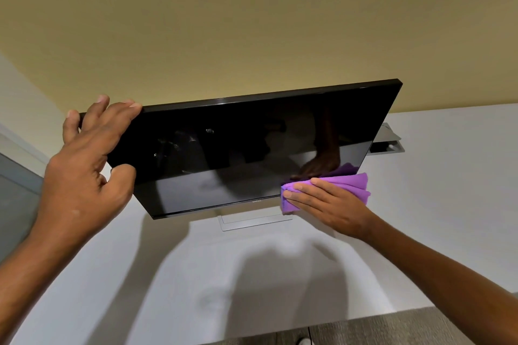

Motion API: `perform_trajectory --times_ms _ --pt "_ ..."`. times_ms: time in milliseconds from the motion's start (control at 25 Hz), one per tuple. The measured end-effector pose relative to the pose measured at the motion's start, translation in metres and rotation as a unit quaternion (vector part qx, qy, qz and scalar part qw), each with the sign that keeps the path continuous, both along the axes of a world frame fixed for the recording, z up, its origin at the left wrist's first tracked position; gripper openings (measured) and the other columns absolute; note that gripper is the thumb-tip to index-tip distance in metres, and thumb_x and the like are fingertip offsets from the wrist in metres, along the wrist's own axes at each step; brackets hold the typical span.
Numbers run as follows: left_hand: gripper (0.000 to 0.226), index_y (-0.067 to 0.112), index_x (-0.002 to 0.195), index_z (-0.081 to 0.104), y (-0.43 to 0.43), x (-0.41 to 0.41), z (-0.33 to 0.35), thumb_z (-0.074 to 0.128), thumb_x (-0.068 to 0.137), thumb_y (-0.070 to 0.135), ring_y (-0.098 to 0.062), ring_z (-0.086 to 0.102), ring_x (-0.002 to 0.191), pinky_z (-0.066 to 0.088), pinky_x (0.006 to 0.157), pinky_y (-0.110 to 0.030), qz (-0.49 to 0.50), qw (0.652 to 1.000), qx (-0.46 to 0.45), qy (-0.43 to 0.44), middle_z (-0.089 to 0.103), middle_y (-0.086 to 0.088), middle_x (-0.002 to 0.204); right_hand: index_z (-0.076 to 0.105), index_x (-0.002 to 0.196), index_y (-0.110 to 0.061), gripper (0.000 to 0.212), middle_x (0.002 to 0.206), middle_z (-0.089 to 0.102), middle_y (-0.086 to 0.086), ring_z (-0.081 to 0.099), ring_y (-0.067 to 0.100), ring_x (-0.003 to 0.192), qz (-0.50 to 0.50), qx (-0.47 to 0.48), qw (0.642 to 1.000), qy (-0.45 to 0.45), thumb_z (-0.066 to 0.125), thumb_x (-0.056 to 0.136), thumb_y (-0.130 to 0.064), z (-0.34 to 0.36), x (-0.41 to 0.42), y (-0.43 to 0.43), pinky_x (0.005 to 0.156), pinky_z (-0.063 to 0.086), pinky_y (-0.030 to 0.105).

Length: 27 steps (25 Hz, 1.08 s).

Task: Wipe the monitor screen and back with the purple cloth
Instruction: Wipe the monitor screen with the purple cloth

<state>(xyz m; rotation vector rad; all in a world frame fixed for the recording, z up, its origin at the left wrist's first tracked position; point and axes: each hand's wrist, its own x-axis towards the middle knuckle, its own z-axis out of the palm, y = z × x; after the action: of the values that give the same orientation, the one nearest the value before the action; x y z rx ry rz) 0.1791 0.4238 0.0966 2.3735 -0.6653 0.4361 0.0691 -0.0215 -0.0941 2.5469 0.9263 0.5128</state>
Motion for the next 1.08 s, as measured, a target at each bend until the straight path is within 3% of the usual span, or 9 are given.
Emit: perform_trajectory --times_ms 200,400,600,800,1000,1080 --pt "0.085 0.017 0.156 0.052 0.000 0.000 0.000 0.046 0.073 0.000 -0.011 0.021 0.164 0.003 0.135 -0.047 -0.002 1.000 0.003 -0.004 0.051 0.003 0.162 0.022 0.169 -0.006 0.079 0.178 0.017 0.011 0.023 0.036 0.161 -0.020 -0.038 0.999 0.012 0.047 0.096 0.010 0.011 -0.010 -0.034 0.129 0.023 0.052" --pt "0.087 0.017 0.157 0.051 0.001 0.000 0.001 0.046 0.072 0.001 -0.010 0.021 0.164 0.002 0.135 -0.047 -0.008 1.000 0.000 0.007 0.050 0.003 0.163 0.018 0.169 -0.004 0.084 0.179 0.012 0.013 0.018 0.035 0.163 0.023 -0.046 0.998 0.029 0.056 0.095 0.012 0.029 0.002 -0.029 0.130 0.026 0.049" --pt "0.086 0.018 0.157 0.051 -0.001 -0.002 0.002 0.046 0.072 0.002 -0.010 0.021 0.164 0.002 0.135 -0.045 -0.002 1.000 0.000 0.007 0.051 0.003 0.162 0.020 0.169 -0.004 0.070 0.178 0.016 0.012 0.017 0.032 0.164 0.067 0.003 0.998 0.004 0.051 0.107 0.007 0.052 0.030 0.009 0.132 0.024 0.048" --pt "0.086 0.019 0.157 0.051 -0.002 -0.003 0.002 0.046 0.072 0.002 -0.009 0.021 0.164 0.001 0.136 -0.043 0.000 1.000 0.003 0.006 0.050 0.005 0.162 0.028 0.167 -0.004 0.059 0.176 0.025 0.007 0.025 0.028 0.163 0.106 0.030 0.991 -0.072 0.048 0.111 -0.001 0.074 0.056 0.057 0.127 0.036 0.045" --pt "0.082 0.019 0.155 0.053 -0.003 -0.005 0.006 0.047 0.075 0.004 -0.009 0.025 0.163 0.001 0.136 -0.041 -0.007 1.000 -0.017 0.015 0.052 0.005 0.160 0.039 0.164 -0.009 0.061 0.172 0.035 0.003 0.031 0.028 0.160 0.057 0.081 0.987 -0.130 0.044 0.105 0.000 0.092 0.060 0.061 0.128 0.033 0.050" --pt "0.080 0.019 0.155 0.053 -0.004 -0.007 0.007 0.047 0.077 0.004 -0.008 0.025 0.163 0.000 0.136 -0.040 -0.009 1.000 -0.023 0.016 0.052 0.006 0.161 0.044 0.162 -0.009 0.065 0.170 0.039 0.006 0.033 0.033 0.159 0.016 0.109 0.980 -0.164 0.052 0.098 0.000 0.097 0.056 0.049 0.127 0.032 0.055"
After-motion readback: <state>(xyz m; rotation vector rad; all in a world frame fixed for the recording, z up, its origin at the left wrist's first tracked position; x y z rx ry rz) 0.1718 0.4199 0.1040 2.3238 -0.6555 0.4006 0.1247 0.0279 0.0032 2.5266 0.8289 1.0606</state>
